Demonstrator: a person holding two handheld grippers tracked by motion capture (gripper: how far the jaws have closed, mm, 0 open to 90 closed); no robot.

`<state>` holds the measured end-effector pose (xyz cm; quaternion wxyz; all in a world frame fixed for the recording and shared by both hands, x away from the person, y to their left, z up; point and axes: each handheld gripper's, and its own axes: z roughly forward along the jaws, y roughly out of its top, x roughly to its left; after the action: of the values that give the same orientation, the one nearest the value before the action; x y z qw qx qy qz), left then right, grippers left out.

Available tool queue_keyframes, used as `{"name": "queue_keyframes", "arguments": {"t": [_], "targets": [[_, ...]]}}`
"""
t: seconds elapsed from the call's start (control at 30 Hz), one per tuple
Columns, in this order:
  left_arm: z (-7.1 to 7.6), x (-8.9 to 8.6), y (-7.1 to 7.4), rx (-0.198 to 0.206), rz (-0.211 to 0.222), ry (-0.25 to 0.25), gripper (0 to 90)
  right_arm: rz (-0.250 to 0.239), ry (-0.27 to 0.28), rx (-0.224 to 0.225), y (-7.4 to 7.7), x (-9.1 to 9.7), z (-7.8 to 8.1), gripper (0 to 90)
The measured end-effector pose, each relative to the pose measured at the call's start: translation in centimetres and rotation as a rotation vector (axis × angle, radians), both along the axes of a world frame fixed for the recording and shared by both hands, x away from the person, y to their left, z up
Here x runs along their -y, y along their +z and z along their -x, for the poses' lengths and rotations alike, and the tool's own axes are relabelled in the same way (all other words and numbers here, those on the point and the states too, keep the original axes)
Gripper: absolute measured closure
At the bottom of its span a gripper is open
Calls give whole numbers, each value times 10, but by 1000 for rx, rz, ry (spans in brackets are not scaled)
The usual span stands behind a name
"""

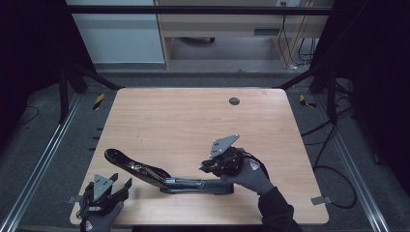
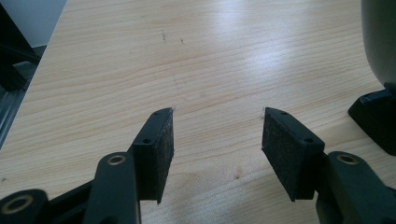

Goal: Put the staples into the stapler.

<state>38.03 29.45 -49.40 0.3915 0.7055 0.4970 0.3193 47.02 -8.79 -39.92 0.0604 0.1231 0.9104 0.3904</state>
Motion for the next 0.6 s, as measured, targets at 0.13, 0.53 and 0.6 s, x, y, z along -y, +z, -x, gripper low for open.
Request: {"name": "queue_keyframes", "arguments": {"t": [0.13, 0.53, 0.6], "targets": [[0, 0, 0, 0, -1, -1, 434, 14, 12, -6, -2, -4, 0, 782], [0, 0, 0, 0, 1, 0, 434, 33, 60, -17, -10, -18, -1, 782], [0, 0, 0, 1, -2, -1, 433, 36, 67, -15, -11, -20, -1, 782]]}}
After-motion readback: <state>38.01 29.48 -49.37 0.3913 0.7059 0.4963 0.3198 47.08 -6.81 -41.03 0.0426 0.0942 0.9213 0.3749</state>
